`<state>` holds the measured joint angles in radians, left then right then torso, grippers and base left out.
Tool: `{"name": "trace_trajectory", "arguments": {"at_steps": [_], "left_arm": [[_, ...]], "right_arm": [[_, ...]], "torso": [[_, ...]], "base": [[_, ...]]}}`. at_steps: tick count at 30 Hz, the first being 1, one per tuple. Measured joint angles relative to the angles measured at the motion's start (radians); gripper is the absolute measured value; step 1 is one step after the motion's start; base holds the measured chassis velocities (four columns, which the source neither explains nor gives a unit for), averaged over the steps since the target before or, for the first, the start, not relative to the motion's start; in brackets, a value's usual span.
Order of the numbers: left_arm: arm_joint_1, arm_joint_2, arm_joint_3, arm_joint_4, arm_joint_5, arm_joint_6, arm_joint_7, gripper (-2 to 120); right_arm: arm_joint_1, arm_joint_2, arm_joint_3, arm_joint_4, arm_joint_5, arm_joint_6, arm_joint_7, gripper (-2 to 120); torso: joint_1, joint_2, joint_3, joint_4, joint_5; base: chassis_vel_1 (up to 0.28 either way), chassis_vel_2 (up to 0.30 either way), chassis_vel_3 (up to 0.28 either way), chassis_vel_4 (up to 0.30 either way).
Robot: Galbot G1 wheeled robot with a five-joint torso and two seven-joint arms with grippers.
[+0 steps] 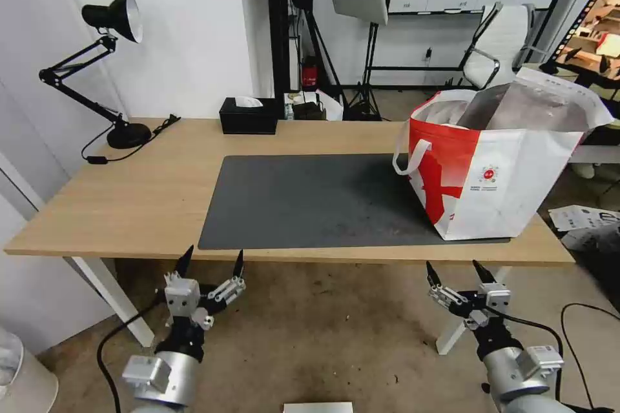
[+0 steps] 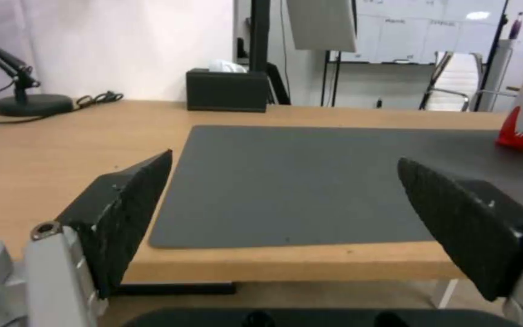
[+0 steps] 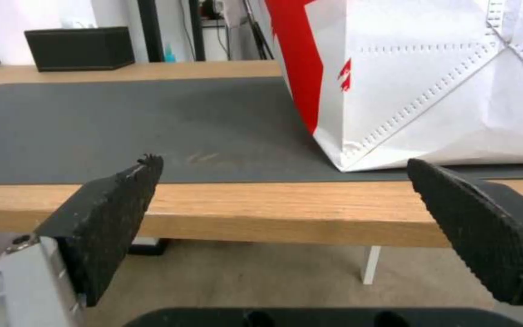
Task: Pick up the trash from the table and place it into the takeout bag.
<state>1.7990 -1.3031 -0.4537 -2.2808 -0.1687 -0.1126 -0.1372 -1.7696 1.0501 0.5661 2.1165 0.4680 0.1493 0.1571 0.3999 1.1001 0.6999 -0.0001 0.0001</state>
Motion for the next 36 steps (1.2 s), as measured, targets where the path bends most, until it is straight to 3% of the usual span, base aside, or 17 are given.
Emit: {"name": "trace_trajectory", "arguments": {"at_steps": [11,36], "left_arm": [[0.021,-0.029,0.004,0.016,0.051,-0.016,-0.002,100],[0.015,-0.026,0.006,0.016,0.047,-0.010,-0.005,100]], "right_arm": [[0.000,0.000,0.000,0.000,0.000,0.000,0.000,100],[0.000,0.000,0.000,0.000,0.000,0.000,0.000,100]], "torso": [[0.000,0.000,0.000,0.0000,-0.0001],[0.000,0.000,0.000,0.0001,-0.0001]], "base": [[0.000,0.000,0.000,0.000],[0.000,0.000,0.000,0.000]]}}
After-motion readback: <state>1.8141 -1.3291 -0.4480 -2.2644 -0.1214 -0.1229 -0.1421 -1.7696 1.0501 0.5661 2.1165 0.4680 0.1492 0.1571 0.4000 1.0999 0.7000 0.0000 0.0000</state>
